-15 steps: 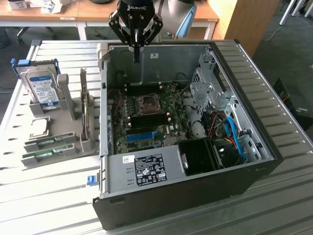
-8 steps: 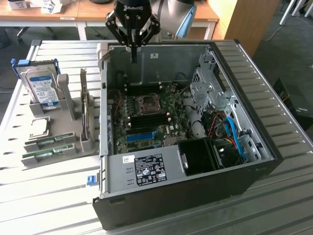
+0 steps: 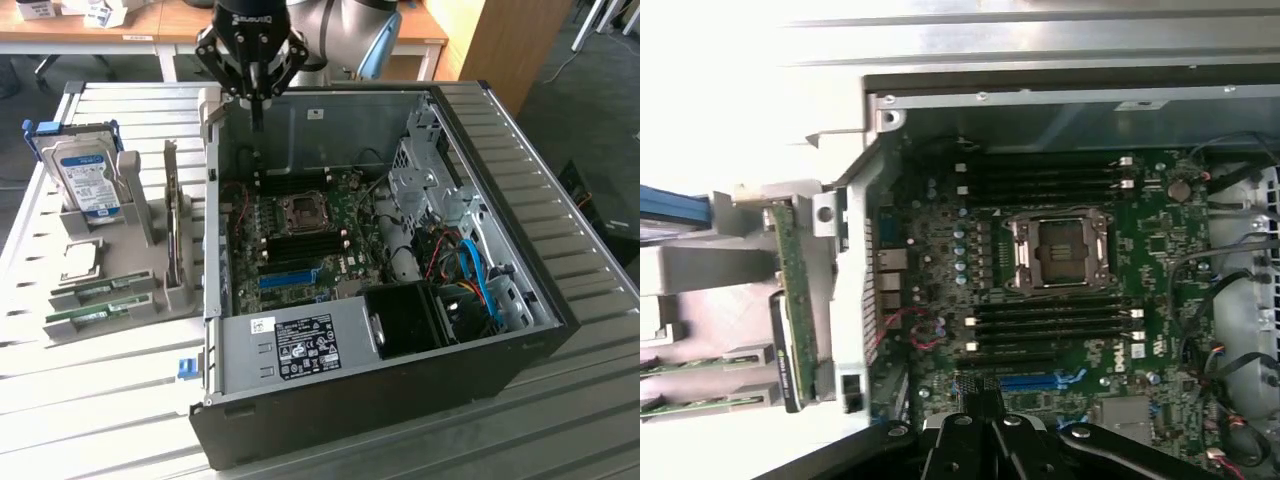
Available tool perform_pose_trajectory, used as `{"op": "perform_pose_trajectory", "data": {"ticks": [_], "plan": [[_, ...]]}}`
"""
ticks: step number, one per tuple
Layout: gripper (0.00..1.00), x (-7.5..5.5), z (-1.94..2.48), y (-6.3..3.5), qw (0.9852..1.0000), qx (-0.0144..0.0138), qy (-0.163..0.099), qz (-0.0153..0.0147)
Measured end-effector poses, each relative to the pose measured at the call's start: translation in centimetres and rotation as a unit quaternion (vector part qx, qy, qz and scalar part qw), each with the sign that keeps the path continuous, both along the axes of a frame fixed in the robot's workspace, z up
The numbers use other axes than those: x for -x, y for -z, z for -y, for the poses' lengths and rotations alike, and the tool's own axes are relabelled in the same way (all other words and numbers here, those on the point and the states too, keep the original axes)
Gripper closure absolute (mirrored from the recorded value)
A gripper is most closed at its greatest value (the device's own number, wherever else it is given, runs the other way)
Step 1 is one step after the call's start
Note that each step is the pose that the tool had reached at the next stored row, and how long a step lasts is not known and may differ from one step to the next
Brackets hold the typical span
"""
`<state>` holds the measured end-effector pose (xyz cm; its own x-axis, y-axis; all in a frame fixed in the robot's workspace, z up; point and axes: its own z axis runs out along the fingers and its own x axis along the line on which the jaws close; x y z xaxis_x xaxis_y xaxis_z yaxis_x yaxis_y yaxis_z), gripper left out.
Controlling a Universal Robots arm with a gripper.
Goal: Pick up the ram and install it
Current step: 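Reach for the ram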
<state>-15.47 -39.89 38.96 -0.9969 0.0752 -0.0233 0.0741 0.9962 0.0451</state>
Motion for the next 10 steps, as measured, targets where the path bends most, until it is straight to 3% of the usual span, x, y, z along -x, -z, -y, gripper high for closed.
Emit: {"op": "perform_pose_trajectory", "data": {"ticks": [10], "plan": [[0.89,3.3,0.00,0.07,1.0000,0.0000,0.000,0.0000]]}}
